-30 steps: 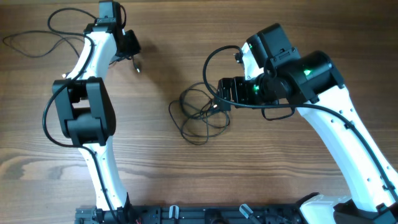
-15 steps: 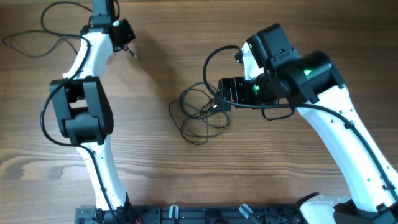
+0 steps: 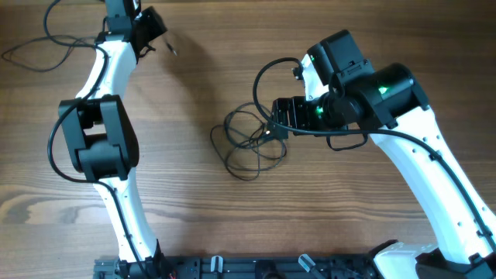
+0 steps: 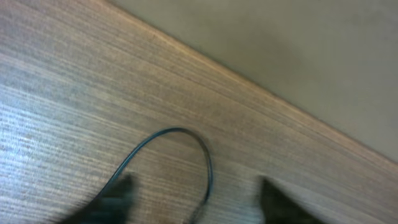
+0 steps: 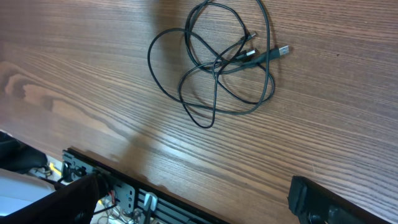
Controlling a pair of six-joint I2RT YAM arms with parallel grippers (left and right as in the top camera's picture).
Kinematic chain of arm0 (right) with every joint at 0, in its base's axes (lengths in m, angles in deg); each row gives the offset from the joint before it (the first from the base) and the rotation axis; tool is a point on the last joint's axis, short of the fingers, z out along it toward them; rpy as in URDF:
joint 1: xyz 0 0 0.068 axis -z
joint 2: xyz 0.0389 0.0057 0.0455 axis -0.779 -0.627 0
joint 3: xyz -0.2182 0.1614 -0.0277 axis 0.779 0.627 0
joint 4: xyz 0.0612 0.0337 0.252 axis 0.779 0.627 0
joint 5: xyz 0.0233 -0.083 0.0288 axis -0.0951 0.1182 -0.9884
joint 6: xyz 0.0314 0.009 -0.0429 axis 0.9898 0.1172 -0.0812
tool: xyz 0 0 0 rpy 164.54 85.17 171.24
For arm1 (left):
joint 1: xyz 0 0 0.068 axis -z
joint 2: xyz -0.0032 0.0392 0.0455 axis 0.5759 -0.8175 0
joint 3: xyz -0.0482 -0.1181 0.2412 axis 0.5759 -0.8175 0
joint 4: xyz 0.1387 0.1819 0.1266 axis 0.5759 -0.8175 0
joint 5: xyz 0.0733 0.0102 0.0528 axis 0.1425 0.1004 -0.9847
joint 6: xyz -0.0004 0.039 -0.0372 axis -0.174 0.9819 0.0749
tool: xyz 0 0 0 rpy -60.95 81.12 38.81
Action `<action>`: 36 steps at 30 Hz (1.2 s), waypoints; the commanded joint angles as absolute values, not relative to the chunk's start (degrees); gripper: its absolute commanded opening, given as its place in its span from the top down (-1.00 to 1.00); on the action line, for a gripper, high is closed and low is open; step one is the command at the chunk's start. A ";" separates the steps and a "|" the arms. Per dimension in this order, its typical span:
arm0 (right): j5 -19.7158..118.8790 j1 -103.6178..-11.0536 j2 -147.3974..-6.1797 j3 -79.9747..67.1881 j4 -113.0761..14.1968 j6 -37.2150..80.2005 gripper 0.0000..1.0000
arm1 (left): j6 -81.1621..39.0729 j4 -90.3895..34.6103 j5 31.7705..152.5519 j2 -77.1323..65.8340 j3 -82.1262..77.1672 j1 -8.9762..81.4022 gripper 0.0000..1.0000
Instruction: Untangle cables
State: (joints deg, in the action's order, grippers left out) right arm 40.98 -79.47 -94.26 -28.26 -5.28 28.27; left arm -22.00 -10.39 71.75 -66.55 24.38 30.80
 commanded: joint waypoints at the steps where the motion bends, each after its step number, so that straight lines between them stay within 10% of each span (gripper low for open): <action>1: 40.85 -79.71 -95.07 -28.50 -5.19 27.28 -0.99 | -21.06 -11.33 72.51 -65.90 24.49 29.67 -1.00; 9: 40.85 -79.71 -95.07 -28.50 -5.04 27.77 -0.99 | -21.36 -18.22 76.12 -55.45 24.49 29.40 -1.00; 17: 40.87 -79.71 -95.07 -28.50 -5.85 30.52 -0.99 | -21.60 -51.70 102.52 -45.51 24.47 30.45 -1.00; 36: 43.87 -79.71 -95.07 -28.50 -7.14 31.66 -1.00 | -21.43 -84.36 84.58 -45.44 24.45 45.45 -1.00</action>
